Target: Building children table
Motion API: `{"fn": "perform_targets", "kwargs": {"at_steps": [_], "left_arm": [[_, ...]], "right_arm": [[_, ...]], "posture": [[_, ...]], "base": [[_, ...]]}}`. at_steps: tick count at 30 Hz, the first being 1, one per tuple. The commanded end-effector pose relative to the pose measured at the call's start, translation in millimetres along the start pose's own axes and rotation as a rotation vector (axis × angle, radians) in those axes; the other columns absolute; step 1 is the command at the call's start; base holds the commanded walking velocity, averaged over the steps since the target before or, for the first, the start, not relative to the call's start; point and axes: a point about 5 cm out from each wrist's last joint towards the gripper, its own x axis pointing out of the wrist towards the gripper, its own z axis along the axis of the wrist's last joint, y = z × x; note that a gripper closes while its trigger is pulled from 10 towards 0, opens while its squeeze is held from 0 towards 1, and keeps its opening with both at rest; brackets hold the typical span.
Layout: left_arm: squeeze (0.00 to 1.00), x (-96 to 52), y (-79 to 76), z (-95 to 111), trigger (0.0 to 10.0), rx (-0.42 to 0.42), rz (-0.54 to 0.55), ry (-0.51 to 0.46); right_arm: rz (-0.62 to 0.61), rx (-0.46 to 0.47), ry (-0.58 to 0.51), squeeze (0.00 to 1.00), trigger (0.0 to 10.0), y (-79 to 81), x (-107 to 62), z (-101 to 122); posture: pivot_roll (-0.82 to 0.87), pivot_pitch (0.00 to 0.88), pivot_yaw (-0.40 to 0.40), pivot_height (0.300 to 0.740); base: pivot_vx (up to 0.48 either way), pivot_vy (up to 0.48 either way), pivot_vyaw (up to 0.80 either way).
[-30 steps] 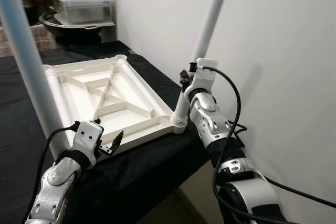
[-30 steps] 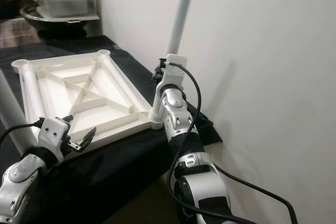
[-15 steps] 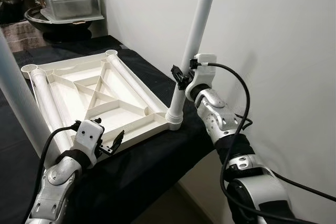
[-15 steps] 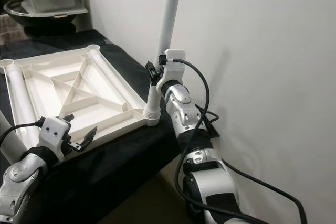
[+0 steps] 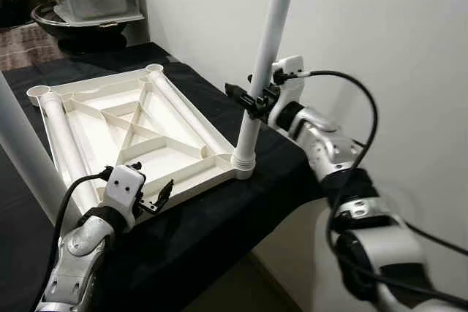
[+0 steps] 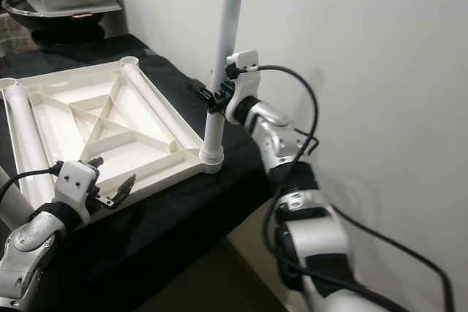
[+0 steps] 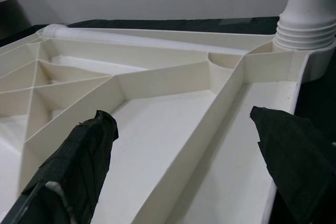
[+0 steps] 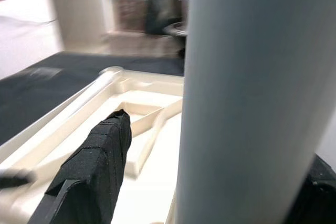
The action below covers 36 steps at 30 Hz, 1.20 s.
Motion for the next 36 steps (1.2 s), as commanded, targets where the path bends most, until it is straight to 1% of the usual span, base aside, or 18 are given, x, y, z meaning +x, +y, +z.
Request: {"fn": "perform_targets", "kwargs": {"at_steps": [1, 4, 5, 6, 8, 9, 13, 14, 16, 18, 22, 23, 24, 28, 29, 33, 34, 36], "left_arm": [[0.0, 0.5, -2.5, -4, 10.0, -0.005, -0.006, 0.012], [0.0, 0.9, -2.6, -3, 10.0, -0.005, -0.005, 0.01], [0.0, 1.3, -2.9, -3, 10.0, -0.006, -0.003, 0.009], [0.0, 1.2, -3.5, -3, 10.0, -0.007, -0.001, 0.008], [0.0, 1.2, -3.5, -3, 10.0, -0.007, -0.001, 0.008], [0.0, -0.5, -3.8, -3, 10.0, -0.009, 0.003, 0.007], [0.0, -2.2, -3.5, -4, 10.0, -0.009, 0.004, 0.01], [0.0, -3.3, -3.1, -4, 10.0, -0.008, 0.005, 0.012], [0.0, -3.6, -3.0, -4, 10.0, -0.008, 0.005, 0.013], [0.0, -3.1, -3.5, -4, 10.0, -0.009, 0.004, 0.014], [0.0, -1.6, -4.9, -4, 10.0, -0.012, -0.001, 0.012], [0.0, -1.3, -5.1, -4, 10.0, -0.012, -0.004, 0.013], [0.0, -0.6, -4.8, -4, 10.0, -0.012, -0.009, 0.013], [0.0, 0.8, -4.0, -4, 10.0, -0.009, -0.012, 0.014], [0.0, 2.5, -3.0, -3, 10.0, -0.006, -0.013, 0.012], [0.0, 3.4, -2.8, -3, 10.0, -0.006, -0.01, 0.009], [0.0, 3.4, -3.4, -3, 10.0, -0.008, -0.009, 0.008], [0.0, 3.3, -3.8, -3, 10.0, -0.008, -0.008, 0.007]], "right_arm": [[0.079, -0.011, 0.037, 0.0, 10.0, 6.8, 4.2, -7], [0.077, -0.006, 0.077, 0.0, 10.0, 5.5, 5.6, -13], [0.027, -0.002, 0.109, 0.0, 0.0, 4.1, 9.2, -19], [-0.058, 0.007, 0.141, 0.0, 0.0, 2.1, 12.7, -26], [-0.058, 0.007, 0.141, 0.0, 0.0, 2.1, 12.7, -26], [-0.228, 0.034, 0.174, 0.0, 0.0, -0.9, 17.3, -36], [-0.351, 0.059, 0.195, 0.0, 0.0, -2.4, 17.9, -44], [-0.585, 0.111, 0.232, 0.0, 0.0, -9.2, 9.6, -58], [-0.69, 0.138, 0.245, 0.0, 0.0, -12.2, 4.5, -63], [-0.911, 0.19, 0.235, 0.0, 0.0, -19.4, -11.8, -76], [-0.93, 0.241, 0.21, 0.0, 0.0, 0.1, -6.0, -90], [-0.868, 0.244, 0.204, 0.0, 0.0, 11.3, 3.6, -89], [-0.738, 0.192, 0.121, 0.0, 10.0, 25.1, 18.6, -74], [-0.623, 0.118, 0.025, 0.0, 10.0, 29.5, 25.9, -53], [-0.589, 0.111, -0.071, 1.0, 10.0, 15.5, 20.1, -33], [-0.602, 0.065, -0.092, 1.0, 10.0, -0.9, 12.5, -14], [-0.549, 0.06, -0.099, 0.0, 10.0, -7.6, 10.0, -2], [-0.509, 0.06, -0.107, 0.0, 10.0, -11.4, 8.1, 7]], "posture": [[0.05, 0.0, -0.123, 0.74], [0.05, 0.0, -0.123, 0.74], [0.05, 0.0, -0.131, 0.74], [0.06, 0.0, -0.139, 0.74], [0.06, 0.0, -0.139, 0.74], [0.06, 0.0, -0.138, 0.74], [0.06, 0.0, -0.136, 0.74], [0.06, 0.0, -0.133, 0.74], [0.06, 0.0, -0.133, 0.74], [0.05, 0.0, -0.13, 0.74], [0.05, 0.0, -0.12, 0.74], [0.04, 0.0, -0.114, 0.74], [0.03, 0.0, -0.104, 0.74], [0.03, 0.0, -0.104, 0.74], [0.03, 0.0, -0.105, 0.74], [0.03, 0.0, -0.107, 0.74], [0.03, 0.0, -0.111, 0.74], [0.03, 0.0, -0.111, 0.74]], "base": [[0.0, 0.0, 0.0], [0.0, 0.0, 0.0], [0.0, 0.0, 0.0], [0.0, 0.0, 0.0], [0.0, 0.0, 0.0], [0.0, 0.0, 0.0], [0.0, 0.0, 0.0], [0.0, 0.0, 0.0], [0.0, 0.0, 0.0], [0.0, 0.0, 0.0], [0.0, 0.0, 0.0], [0.0, 0.0, 0.0], [0.0, 0.0, 0.0], [0.0, 0.0, 0.0], [0.0, 0.0, 0.0], [0.0, 0.0, 0.0], [0.0, 0.0, 0.0], [0.0, 0.0, 0.0]]}}
